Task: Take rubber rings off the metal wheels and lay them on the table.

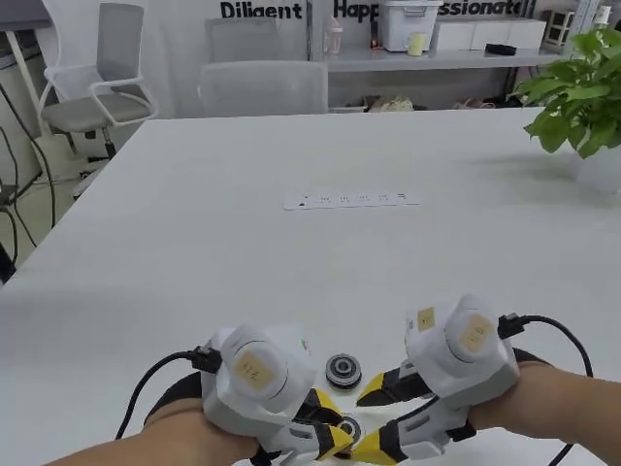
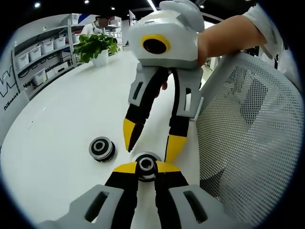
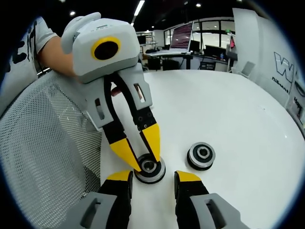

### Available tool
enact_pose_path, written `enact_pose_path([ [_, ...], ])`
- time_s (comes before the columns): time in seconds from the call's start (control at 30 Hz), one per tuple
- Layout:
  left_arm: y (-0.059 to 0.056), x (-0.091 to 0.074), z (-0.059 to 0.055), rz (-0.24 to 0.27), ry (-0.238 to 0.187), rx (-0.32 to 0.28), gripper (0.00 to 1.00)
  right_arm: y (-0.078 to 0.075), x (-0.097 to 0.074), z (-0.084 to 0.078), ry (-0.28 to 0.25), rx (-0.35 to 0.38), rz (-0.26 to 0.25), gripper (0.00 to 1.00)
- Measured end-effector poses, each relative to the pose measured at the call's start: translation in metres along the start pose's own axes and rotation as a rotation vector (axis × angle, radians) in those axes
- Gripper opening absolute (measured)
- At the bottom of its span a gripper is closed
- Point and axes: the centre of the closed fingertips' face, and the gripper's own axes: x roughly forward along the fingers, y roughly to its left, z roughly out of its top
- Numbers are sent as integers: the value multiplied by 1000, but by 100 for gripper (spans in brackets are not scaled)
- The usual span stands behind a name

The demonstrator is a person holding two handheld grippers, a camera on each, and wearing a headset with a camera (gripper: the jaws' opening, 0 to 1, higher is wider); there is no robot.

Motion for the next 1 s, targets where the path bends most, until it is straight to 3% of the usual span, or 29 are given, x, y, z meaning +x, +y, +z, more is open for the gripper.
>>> enact_pose_path([
  [0.33,1,0,0,4,-4,2,7,-1,5,-5,-16,39,2,30],
  [1.0,1,0,1,8,-16,-6,7,4,0,-7,-12,-13,16,21],
])
